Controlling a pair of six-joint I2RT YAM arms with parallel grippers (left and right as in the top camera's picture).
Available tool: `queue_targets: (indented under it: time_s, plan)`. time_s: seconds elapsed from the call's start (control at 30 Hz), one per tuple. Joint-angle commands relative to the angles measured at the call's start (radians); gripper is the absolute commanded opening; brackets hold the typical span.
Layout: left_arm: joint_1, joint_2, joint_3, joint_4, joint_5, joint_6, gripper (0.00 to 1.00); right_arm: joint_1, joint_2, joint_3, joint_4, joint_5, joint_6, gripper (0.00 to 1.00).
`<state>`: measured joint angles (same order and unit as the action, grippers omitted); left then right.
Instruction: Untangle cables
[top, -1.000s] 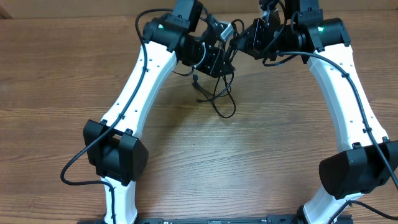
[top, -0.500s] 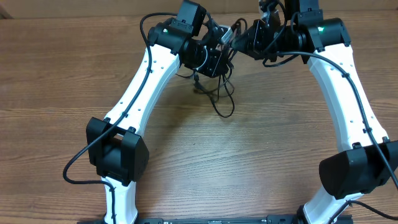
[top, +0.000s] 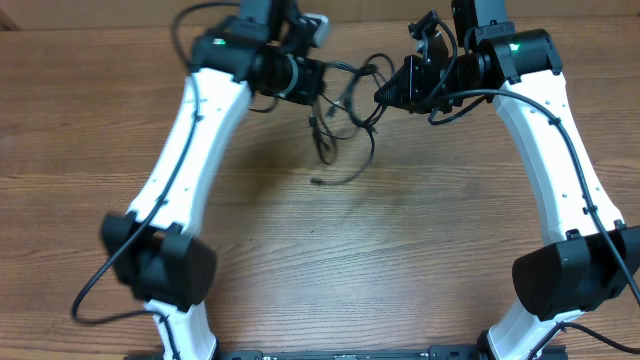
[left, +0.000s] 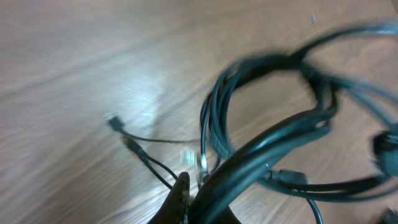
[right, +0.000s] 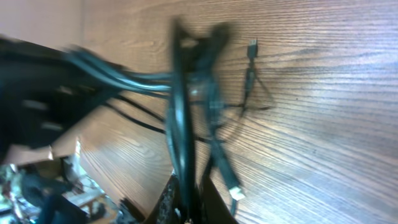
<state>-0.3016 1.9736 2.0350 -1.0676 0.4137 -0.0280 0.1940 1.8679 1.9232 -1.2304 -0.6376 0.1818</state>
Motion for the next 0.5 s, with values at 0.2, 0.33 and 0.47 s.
queue_targets:
  time_s: [0.2, 0.33, 0.47]
  plan:
    - [0.124, -0.204, 0.012, -0.112, -0.089, -0.029, 0.04, 0.027, -0.005, 0.0, -0.015, 0.228, -0.256, 0.04]
    - [0.148, -0.227, 0.012, -0.156, -0.061, -0.033, 0.04, 0.027, -0.005, 0.0, 0.027, 0.321, -0.109, 0.04]
    - [0.106, -0.226, 0.0, -0.221, 0.04, -0.032, 0.04, 0.042, -0.005, 0.0, 0.093, 0.194, -0.1, 0.04]
